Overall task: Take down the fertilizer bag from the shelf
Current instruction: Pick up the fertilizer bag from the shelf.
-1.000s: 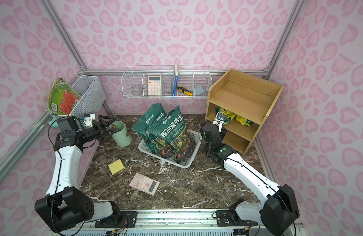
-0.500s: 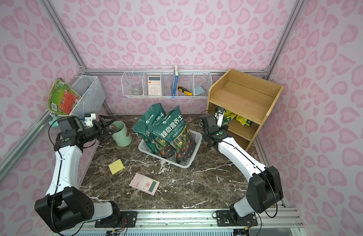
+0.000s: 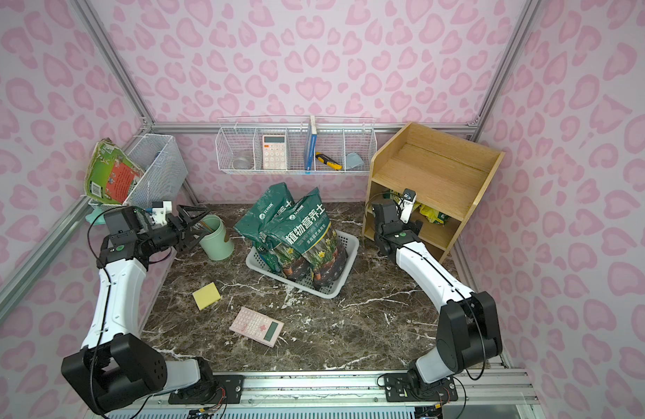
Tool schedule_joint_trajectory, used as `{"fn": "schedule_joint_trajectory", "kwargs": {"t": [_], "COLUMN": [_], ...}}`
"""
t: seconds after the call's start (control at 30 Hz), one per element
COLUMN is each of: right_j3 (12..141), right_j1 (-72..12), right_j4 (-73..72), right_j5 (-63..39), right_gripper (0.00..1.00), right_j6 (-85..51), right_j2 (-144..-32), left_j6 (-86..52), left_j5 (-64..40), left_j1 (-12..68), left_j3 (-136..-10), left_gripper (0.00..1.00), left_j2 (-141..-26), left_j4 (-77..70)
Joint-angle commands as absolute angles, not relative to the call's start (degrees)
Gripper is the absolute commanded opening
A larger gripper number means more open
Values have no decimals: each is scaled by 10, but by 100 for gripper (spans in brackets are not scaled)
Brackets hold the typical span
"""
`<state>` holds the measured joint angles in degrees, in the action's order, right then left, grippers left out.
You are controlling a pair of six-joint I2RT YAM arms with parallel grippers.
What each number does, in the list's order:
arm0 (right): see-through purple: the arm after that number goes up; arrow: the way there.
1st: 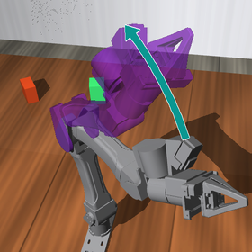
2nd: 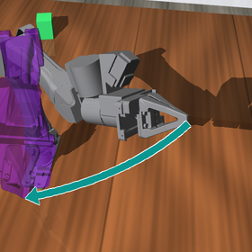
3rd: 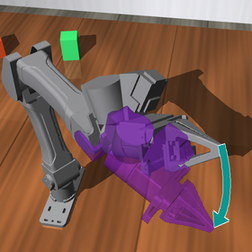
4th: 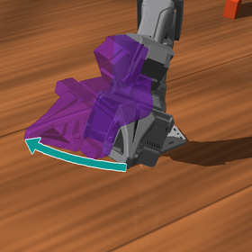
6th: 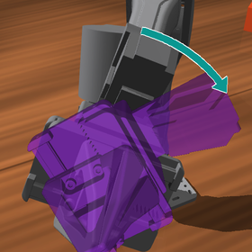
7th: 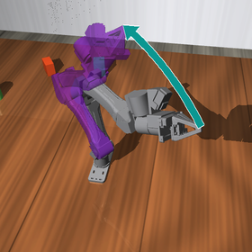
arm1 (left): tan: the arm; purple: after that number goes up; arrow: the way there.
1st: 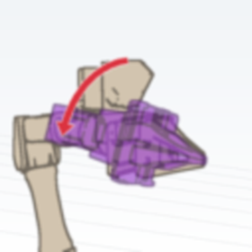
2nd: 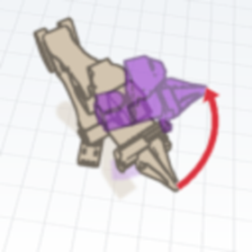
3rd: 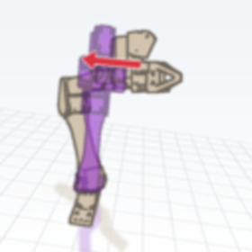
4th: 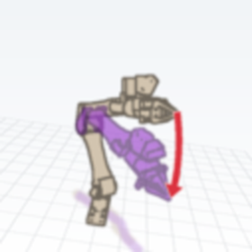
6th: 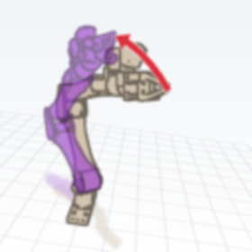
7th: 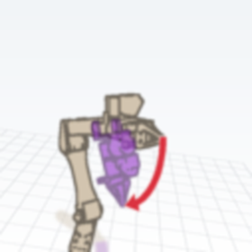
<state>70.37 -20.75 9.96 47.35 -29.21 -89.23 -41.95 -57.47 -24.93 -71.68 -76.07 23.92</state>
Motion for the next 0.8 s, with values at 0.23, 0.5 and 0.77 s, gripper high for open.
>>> {"fn": "schedule_joint_trajectory", "kwargs": {"t": [0.23,0.5,0.77], "right_j3": [748,753,685], "right_j1": [-202,-197,-216], "right_j4": [73,91,55], "right_j5": [478,459,446], "right_gripper": [22,0,0], "right_j6": [-240,-255,-266], "right_j2": [-929,-928,-841], "left_j6": [-426,-406,-399], "left_j5": [-584,-577,-571], "left_j1": [-262,-245,-244], "left_j3": [-717,-721,-728], "left_gripper": [99,99,99], "left_j2": [-765,-764,-766], "left_j4": [224,244,255]}}
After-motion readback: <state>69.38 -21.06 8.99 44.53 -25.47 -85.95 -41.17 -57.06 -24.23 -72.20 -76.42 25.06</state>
